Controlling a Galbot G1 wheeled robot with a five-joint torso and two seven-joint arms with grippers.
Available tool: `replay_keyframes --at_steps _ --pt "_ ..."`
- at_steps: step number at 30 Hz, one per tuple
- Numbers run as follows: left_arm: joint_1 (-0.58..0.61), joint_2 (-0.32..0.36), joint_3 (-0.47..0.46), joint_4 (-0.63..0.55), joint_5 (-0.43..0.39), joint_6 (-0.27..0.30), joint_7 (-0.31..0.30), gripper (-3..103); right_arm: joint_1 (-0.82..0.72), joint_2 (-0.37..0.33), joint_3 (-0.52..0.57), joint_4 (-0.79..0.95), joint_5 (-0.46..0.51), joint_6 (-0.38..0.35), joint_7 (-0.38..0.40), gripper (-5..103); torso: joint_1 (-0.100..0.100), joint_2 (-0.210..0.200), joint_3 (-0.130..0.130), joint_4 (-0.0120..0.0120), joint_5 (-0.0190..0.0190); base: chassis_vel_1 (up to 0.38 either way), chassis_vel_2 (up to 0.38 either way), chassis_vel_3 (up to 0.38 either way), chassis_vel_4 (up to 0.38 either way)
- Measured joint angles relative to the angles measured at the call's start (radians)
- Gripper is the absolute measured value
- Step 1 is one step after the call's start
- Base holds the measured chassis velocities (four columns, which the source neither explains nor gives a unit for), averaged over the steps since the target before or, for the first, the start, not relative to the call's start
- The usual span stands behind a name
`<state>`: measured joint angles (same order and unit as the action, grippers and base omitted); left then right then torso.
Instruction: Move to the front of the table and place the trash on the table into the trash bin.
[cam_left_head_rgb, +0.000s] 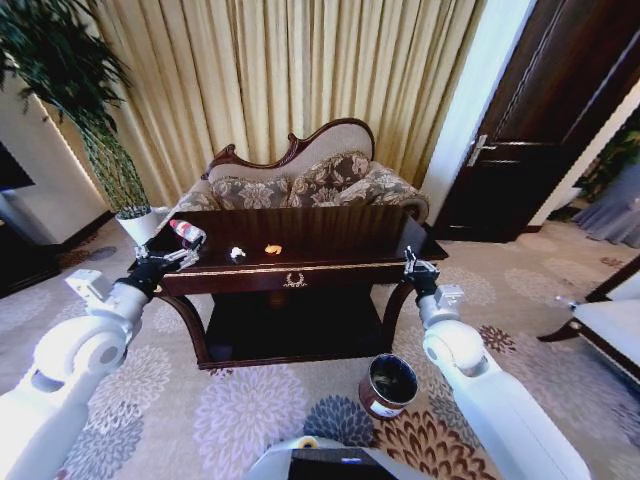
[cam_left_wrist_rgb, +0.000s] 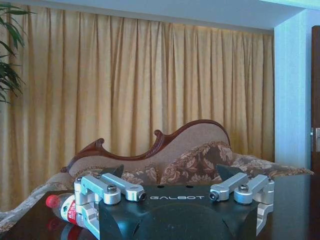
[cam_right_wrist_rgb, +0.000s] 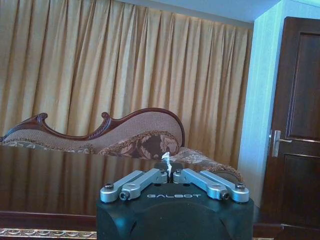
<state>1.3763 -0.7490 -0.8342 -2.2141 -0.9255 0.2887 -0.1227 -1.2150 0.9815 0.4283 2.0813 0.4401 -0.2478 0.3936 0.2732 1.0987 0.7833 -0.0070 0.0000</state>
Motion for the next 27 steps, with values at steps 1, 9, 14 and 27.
replay_keyframes --at_steps 1,9,14,27 --pt "0.0 0.0 0.0 0.002 0.001 -0.001 0.003 100 0.0 0.0 0.0 -0.001 -0.001 0.0 0.0 1 0.0 0.0 0.0 0.0 0.0 0.0 0.0 0.0 0.0" --pt "0.0 0.0 -0.002 0.006 0.002 -0.004 0.007 100 0.002 0.0 -0.002 -0.002 -0.003 0.0 0.0 1 0.0 0.0 0.0 0.0 0.0 0.0 0.0 0.0 0.0" --pt "0.001 -0.001 -0.006 0.006 0.001 -0.006 0.007 100 0.002 0.0 -0.003 -0.002 -0.003 -0.001 0.0 1 0.0 0.0 0.0 0.0 0.0 0.0 0.0 0.0 0.0" --pt "0.003 0.002 -0.011 0.002 -0.001 -0.006 0.007 100 0.002 0.0 -0.003 0.004 -0.002 -0.006 0.009 1 0.0 0.0 0.0 0.0 0.0 0.0 0.0 0.0 0.0"
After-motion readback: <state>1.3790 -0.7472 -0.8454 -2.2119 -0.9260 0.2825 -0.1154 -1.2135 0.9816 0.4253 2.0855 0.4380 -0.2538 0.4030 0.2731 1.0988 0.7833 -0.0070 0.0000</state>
